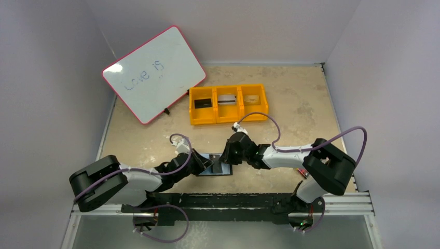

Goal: Take the credit cards out of the card holder

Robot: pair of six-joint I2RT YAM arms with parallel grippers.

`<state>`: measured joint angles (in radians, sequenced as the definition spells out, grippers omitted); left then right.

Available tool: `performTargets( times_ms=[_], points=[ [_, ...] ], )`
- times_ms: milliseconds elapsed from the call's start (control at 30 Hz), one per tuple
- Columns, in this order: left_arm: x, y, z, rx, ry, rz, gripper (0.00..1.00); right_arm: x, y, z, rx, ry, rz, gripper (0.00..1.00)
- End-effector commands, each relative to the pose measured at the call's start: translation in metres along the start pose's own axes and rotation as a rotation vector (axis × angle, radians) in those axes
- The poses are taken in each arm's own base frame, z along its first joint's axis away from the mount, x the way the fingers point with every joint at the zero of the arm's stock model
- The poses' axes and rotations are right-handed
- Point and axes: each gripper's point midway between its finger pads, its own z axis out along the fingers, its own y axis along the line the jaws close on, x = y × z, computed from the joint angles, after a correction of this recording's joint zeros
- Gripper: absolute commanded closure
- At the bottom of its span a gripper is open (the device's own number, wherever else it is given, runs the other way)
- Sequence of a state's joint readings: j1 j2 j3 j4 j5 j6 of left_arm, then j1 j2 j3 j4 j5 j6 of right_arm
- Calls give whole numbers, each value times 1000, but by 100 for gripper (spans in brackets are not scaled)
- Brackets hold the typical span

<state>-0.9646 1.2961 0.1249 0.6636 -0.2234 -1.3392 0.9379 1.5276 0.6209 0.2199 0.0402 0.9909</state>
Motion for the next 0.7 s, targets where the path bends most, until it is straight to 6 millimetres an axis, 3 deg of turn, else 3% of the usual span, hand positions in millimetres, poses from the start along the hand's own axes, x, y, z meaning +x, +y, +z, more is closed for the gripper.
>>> performTargets(
  times_ms=[0,667],
  points=[
    [-6,20,-5,-77,-35,57,100,23,-50,0,201,70,-24,80],
    [-8,43,-8,-188,-29,133,100,19,-57,6,261,63,-39,82]
  ],
)
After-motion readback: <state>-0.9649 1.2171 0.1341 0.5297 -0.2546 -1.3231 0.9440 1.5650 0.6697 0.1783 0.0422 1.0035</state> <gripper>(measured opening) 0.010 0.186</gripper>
